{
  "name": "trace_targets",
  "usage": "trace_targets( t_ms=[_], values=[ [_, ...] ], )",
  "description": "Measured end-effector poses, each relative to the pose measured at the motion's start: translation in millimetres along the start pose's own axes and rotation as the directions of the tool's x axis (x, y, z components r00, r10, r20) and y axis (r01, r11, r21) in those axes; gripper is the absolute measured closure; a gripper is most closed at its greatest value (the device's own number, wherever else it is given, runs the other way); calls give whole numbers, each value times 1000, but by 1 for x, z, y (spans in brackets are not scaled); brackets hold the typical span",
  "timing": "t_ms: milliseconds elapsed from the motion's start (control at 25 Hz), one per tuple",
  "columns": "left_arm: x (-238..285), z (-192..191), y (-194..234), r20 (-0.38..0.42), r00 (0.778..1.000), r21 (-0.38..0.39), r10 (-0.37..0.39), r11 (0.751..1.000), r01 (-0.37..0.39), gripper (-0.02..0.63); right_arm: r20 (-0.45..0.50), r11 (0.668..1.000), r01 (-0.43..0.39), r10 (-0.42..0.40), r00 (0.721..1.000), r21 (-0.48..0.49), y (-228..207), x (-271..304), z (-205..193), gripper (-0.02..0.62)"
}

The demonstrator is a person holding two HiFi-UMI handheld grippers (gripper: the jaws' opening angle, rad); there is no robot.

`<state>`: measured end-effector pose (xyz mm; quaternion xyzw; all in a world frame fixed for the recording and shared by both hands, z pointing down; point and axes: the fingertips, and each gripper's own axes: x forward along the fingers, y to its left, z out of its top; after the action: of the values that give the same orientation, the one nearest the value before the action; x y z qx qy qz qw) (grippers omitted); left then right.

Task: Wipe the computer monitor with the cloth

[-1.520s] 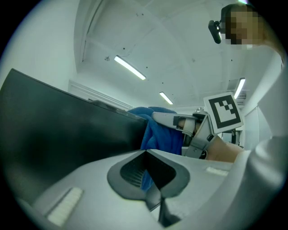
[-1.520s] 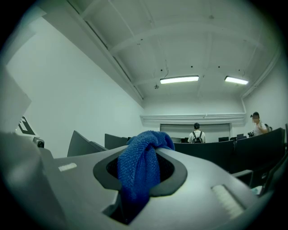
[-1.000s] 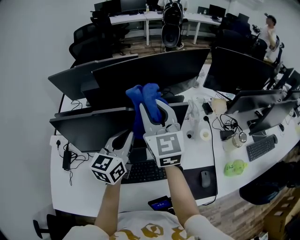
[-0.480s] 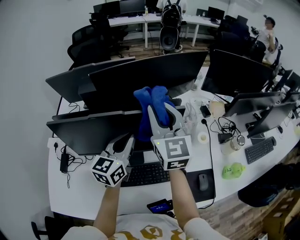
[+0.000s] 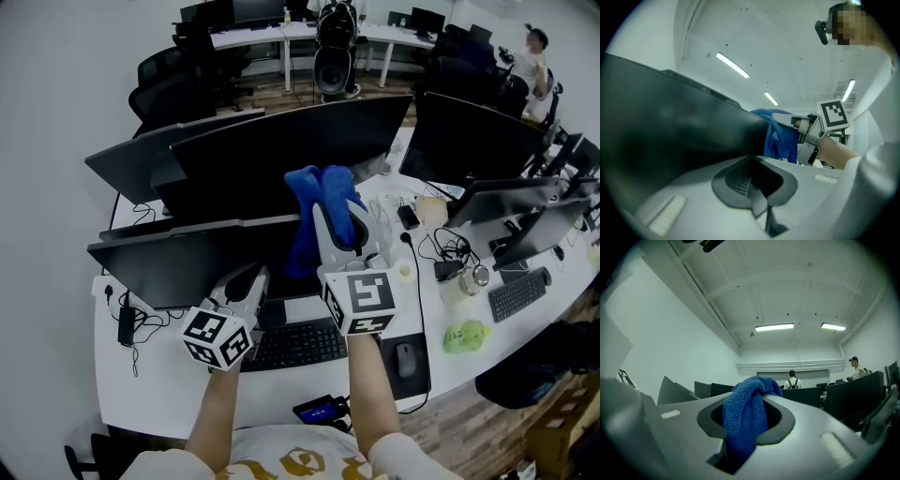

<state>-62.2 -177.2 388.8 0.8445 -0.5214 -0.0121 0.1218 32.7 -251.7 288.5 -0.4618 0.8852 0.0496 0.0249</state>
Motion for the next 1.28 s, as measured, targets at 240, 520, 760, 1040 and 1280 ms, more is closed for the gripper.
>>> trace_targets(
  t_ms=[240,520,760,1040,1280],
  values=[
    [2,0,-2,-5,1000,3,-2,1000,2,606,-1,999,33,-33,999,17,-18,-6,-1,476],
    [2,-4,-8,-13,1000,3,-9,1000,9,606,-9,997,77,-77,997,20,-38,-12,-3,476],
    [1,-3,-11,-12,1000,5,-15,1000,15,606,-13,993,108,-107,994,37,-53,-16,-4,476],
    [2,-5,-11,-15,1000,3,-19,1000,19,606,-15,990,132,-132,991,57,-67,-20,-6,476],
    [1,-5,-10,-16,1000,0,-20,1000,20,606,-17,986,147,-146,989,77,-72,-21,-7,476]
  ],
)
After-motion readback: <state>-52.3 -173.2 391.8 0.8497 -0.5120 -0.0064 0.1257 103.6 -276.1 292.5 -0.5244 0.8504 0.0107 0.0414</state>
